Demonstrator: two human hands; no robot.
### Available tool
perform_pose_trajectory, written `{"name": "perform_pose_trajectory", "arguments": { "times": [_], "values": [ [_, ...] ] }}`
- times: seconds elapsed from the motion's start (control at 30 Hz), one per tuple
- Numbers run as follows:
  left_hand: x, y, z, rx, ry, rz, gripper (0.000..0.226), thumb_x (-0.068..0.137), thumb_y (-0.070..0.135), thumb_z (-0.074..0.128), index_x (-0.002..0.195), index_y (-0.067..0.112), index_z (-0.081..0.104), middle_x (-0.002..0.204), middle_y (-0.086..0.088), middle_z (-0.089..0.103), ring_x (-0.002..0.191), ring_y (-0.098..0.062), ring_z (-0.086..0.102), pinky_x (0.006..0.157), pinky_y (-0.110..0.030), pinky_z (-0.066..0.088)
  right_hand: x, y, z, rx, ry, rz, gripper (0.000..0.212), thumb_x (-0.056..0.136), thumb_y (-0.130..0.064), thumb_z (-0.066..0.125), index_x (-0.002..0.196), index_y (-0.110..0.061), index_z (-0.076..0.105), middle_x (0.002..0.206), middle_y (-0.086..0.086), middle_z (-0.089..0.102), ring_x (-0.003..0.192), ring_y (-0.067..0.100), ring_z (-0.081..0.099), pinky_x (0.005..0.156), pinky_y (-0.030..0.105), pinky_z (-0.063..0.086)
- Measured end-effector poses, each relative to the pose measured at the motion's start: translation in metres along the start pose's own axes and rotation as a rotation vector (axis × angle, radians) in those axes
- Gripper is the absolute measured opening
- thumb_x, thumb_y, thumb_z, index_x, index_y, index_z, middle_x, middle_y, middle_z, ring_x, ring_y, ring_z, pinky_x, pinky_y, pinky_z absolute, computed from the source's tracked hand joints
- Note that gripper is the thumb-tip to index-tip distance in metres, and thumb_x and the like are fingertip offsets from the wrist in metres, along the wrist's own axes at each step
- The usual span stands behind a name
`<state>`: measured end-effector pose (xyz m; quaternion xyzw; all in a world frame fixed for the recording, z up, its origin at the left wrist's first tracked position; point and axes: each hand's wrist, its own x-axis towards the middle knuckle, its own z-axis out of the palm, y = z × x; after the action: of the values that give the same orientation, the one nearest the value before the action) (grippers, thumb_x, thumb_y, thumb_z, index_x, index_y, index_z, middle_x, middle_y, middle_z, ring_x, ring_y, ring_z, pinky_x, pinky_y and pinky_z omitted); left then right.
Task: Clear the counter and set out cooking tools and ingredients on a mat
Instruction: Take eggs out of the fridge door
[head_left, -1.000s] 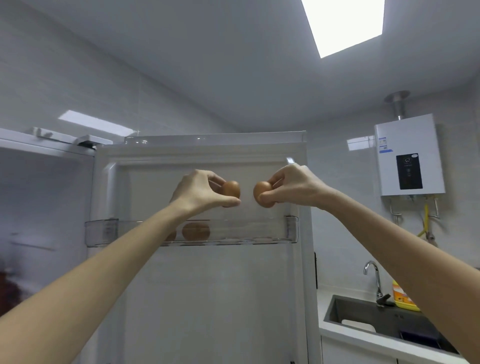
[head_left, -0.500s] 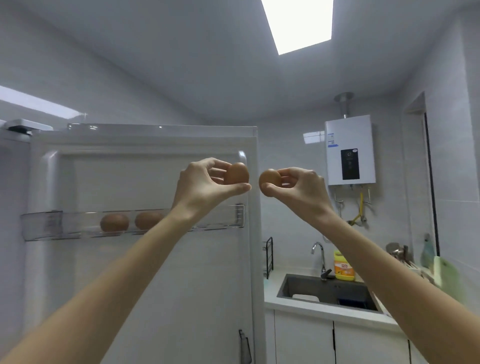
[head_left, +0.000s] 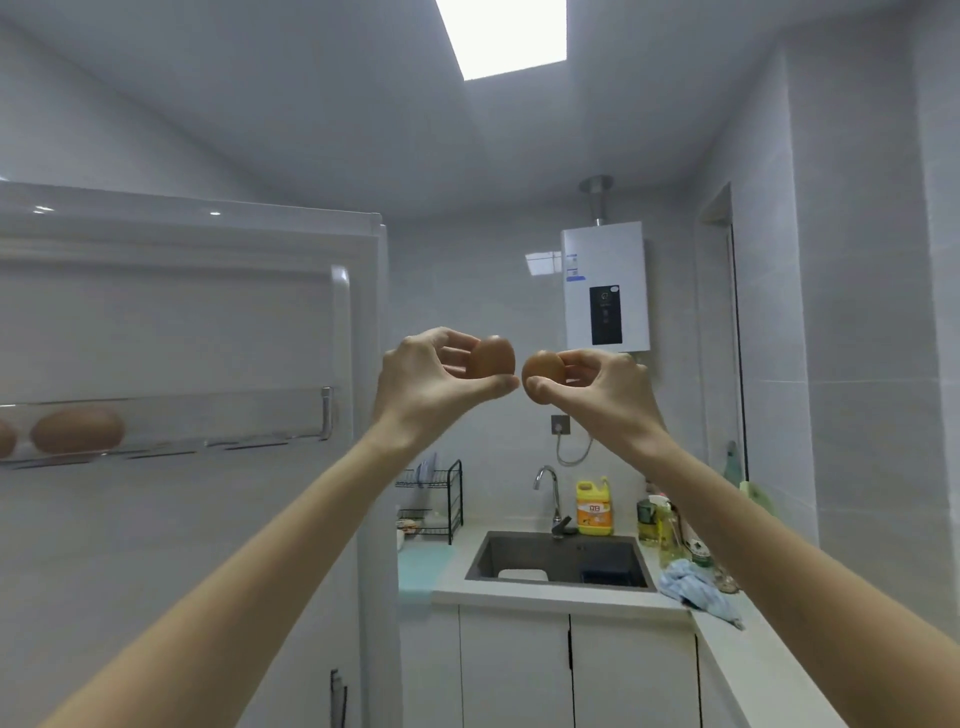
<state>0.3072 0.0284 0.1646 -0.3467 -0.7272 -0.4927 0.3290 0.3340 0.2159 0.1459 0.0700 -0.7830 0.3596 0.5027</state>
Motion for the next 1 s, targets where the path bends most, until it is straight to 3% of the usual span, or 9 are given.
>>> {"name": "perform_pose_trajectory", "arguments": {
  "times": [0.23,0.43,0.53,0.7,1.0],
  "values": [
    [0.031,-0.028,0.1,-0.066,0.061,-0.022,0.052,0.06,0.038,0.087,0.103,0.019,0.067,0.088,0.007,0.071,0.081,-0.001,0.067,0.073,-0.018,0.054,0.036,0.087,-0.027,-0.038,-0.014,-0.042,0.042,0.071,-0.034,0.08,0.106,-0.014,0.07,0.094,-0.001,0.072,0.083,0.006,0.067,0.079,0.021,0.056],
    [0.066,-0.065,0.177,-0.101,0.115,-0.098,0.047,0.061,0.037,0.087,0.1,0.022,0.065,0.084,0.009,0.067,0.081,0.003,0.064,0.071,-0.015,0.053,0.074,0.16,-0.035,-0.083,-0.1,-0.094,0.041,0.072,-0.034,0.079,0.106,-0.013,0.069,0.096,0.0,0.072,0.081,0.006,0.066,0.077,0.018,0.055],
    [0.08,-0.093,0.207,-0.121,0.137,-0.147,0.046,0.06,0.037,0.088,0.098,0.024,0.066,0.087,0.006,0.07,0.083,-0.006,0.068,0.078,-0.03,0.058,0.088,0.198,-0.027,-0.082,-0.128,-0.067,0.041,0.073,-0.036,0.079,0.107,-0.015,0.07,0.096,-0.002,0.072,0.083,0.007,0.066,0.077,0.019,0.054],
    [0.097,-0.156,0.254,-0.147,0.191,-0.198,0.048,0.059,0.039,0.087,0.1,0.024,0.066,0.092,0.005,0.072,0.087,-0.009,0.069,0.079,-0.038,0.058,0.109,0.268,0.017,-0.035,-0.182,0.004,0.037,0.073,-0.038,0.078,0.104,-0.019,0.071,0.092,-0.006,0.072,0.083,0.004,0.066,0.077,0.02,0.055],
    [0.137,-0.303,0.306,-0.124,0.304,-0.278,0.041,0.062,0.036,0.086,0.097,0.031,0.065,0.089,0.017,0.068,0.084,0.004,0.065,0.081,-0.024,0.054,0.145,0.394,0.147,0.049,-0.234,0.119,0.032,0.069,-0.039,0.079,0.096,-0.024,0.074,0.085,-0.009,0.073,0.081,0.001,0.067,0.079,0.027,0.056]
  ]
}}
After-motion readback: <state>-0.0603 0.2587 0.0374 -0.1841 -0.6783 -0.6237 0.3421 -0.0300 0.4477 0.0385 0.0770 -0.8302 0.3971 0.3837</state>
